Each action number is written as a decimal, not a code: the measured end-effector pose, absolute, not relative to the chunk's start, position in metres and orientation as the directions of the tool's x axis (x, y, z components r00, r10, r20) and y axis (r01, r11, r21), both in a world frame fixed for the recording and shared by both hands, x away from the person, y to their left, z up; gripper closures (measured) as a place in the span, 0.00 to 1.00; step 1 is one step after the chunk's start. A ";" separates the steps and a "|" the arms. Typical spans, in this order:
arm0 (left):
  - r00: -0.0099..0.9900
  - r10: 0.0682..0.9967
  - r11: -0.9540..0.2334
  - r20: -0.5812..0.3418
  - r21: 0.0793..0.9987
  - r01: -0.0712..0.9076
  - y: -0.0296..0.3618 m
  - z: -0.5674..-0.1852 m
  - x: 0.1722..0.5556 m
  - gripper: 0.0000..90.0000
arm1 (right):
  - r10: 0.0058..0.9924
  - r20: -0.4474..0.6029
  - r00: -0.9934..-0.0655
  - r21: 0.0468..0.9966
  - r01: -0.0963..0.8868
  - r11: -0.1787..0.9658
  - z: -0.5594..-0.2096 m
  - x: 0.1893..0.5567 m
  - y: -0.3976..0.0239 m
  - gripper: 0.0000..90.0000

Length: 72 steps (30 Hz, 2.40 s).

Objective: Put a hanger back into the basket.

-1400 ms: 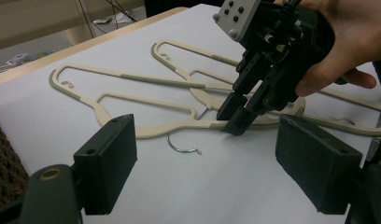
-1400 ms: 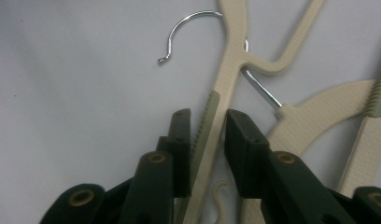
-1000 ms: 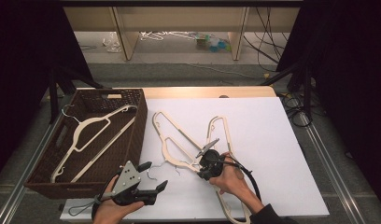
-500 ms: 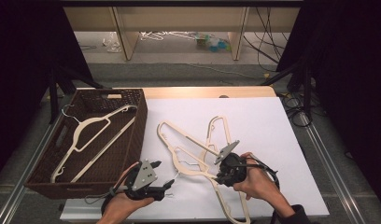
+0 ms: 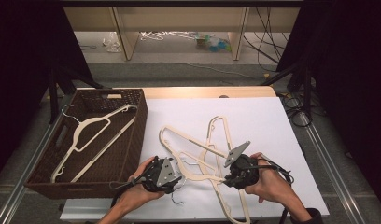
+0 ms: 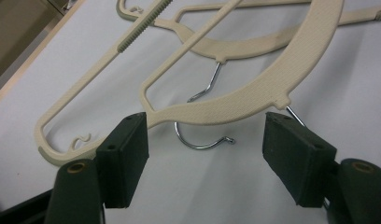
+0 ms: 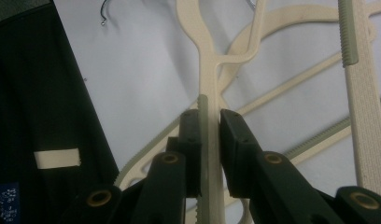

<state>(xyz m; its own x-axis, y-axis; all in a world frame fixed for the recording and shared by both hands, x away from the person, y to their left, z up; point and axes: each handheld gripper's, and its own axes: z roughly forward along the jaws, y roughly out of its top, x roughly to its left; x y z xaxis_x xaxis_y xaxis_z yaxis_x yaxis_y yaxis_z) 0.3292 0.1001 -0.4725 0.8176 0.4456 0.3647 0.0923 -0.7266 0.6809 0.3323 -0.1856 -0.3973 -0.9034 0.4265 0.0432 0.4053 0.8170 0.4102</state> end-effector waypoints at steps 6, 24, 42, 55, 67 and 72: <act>0.818 0.426 -0.751 0.386 0.656 0.081 0.096 -0.479 0.334 0.36 | 0.419 0.044 -0.907 0.411 0.398 0.820 -0.394 0.333 -0.187 0.88; 0.817 0.258 -0.773 0.515 0.618 -0.145 0.082 -0.484 0.342 0.45 | 0.381 0.115 -0.917 0.443 0.390 0.807 -0.404 0.345 -0.204 0.88; 0.812 -0.001 -0.746 0.584 0.540 -0.390 0.064 -0.476 0.345 0.71 | 0.328 0.215 -0.920 0.457 0.391 0.799 -0.426 0.362 -0.233 0.88; 0.770 -0.107 -0.729 0.629 0.478 -0.491 0.052 -0.450 0.344 0.87 | 0.322 0.247 -0.914 0.470 0.404 0.785 -0.432 0.370 -0.249 0.87; 0.766 -0.040 -0.778 0.642 0.461 -0.427 0.037 -0.411 0.353 0.95 | 0.499 0.068 -0.864 0.646 0.419 0.638 -0.390 0.367 -0.261 0.49; 0.793 0.062 -0.801 0.606 0.504 -0.323 0.033 -0.398 0.362 0.95 | 0.566 0.061 -0.822 0.714 0.432 0.551 -0.370 0.364 -0.264 0.41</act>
<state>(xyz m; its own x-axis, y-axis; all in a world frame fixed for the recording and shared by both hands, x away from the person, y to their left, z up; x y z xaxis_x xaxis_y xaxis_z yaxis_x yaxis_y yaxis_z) 0.3622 0.0334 -0.3984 0.7931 0.0617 0.6059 -0.3229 -0.8009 0.5042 0.3638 -0.2638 -0.3700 -0.8222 0.5659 0.0612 0.4323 0.5508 0.7140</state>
